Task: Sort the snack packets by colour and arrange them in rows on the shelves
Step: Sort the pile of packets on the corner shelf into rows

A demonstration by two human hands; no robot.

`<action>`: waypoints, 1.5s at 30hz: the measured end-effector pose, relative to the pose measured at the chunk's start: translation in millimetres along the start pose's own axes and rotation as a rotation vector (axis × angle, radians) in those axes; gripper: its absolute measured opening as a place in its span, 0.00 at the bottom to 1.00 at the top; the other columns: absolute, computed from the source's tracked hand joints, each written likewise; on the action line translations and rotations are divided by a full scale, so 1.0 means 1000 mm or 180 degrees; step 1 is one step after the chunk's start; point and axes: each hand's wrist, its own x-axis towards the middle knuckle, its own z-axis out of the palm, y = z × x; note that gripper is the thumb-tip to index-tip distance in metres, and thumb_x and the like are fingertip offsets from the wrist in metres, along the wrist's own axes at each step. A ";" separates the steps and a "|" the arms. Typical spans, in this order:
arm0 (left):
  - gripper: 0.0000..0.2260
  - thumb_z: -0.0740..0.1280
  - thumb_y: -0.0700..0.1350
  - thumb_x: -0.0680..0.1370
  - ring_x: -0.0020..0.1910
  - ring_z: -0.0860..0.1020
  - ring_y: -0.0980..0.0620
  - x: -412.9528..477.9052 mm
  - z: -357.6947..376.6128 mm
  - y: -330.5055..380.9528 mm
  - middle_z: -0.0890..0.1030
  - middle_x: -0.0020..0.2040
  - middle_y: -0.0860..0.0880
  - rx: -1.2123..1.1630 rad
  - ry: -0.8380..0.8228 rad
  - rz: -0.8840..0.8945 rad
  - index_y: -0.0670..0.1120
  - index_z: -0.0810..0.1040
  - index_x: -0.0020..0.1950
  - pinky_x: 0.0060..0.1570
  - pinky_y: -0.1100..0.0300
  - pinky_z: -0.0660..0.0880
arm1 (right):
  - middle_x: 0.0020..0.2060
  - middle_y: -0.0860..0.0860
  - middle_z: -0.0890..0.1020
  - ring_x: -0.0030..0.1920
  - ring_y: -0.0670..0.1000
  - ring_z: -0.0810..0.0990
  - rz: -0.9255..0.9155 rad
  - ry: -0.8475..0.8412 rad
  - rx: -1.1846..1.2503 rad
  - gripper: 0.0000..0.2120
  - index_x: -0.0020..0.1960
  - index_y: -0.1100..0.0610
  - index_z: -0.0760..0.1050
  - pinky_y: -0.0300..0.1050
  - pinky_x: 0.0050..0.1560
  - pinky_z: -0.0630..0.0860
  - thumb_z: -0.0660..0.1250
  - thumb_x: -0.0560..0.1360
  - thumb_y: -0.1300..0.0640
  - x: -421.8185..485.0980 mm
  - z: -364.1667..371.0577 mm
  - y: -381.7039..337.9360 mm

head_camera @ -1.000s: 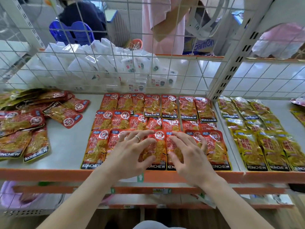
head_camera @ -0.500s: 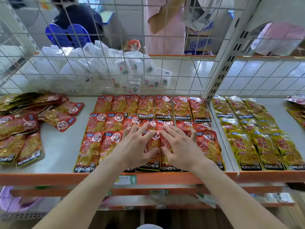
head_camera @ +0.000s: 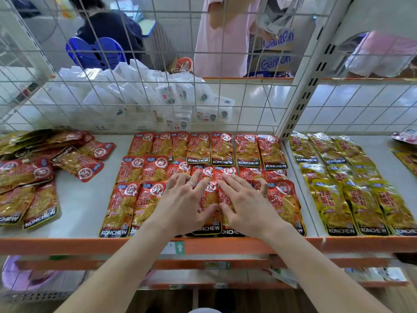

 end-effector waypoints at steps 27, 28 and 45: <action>0.38 0.39 0.72 0.77 0.80 0.49 0.51 -0.008 0.016 -0.016 0.51 0.82 0.56 0.0125 -0.0091 0.0445 0.53 0.48 0.82 0.78 0.46 0.40 | 0.80 0.43 0.47 0.79 0.41 0.42 0.0003 -0.0030 -0.0076 0.27 0.80 0.45 0.47 0.64 0.73 0.33 0.51 0.83 0.46 -0.008 0.006 -0.003; 0.39 0.38 0.72 0.76 0.80 0.48 0.51 -0.008 0.017 -0.016 0.49 0.82 0.56 0.0134 -0.0091 0.0437 0.53 0.47 0.82 0.77 0.46 0.38 | 0.80 0.43 0.47 0.79 0.41 0.42 0.0008 -0.0017 -0.0069 0.28 0.80 0.45 0.47 0.63 0.73 0.33 0.51 0.83 0.46 -0.008 0.006 -0.003; 0.32 0.41 0.66 0.81 0.79 0.55 0.53 -0.036 -0.006 -0.032 0.57 0.81 0.55 -0.0323 0.0551 -0.0338 0.52 0.57 0.81 0.77 0.45 0.47 | 0.78 0.42 0.57 0.78 0.41 0.51 -0.0291 0.0476 0.0550 0.26 0.78 0.47 0.59 0.58 0.75 0.41 0.56 0.81 0.44 0.008 -0.006 -0.024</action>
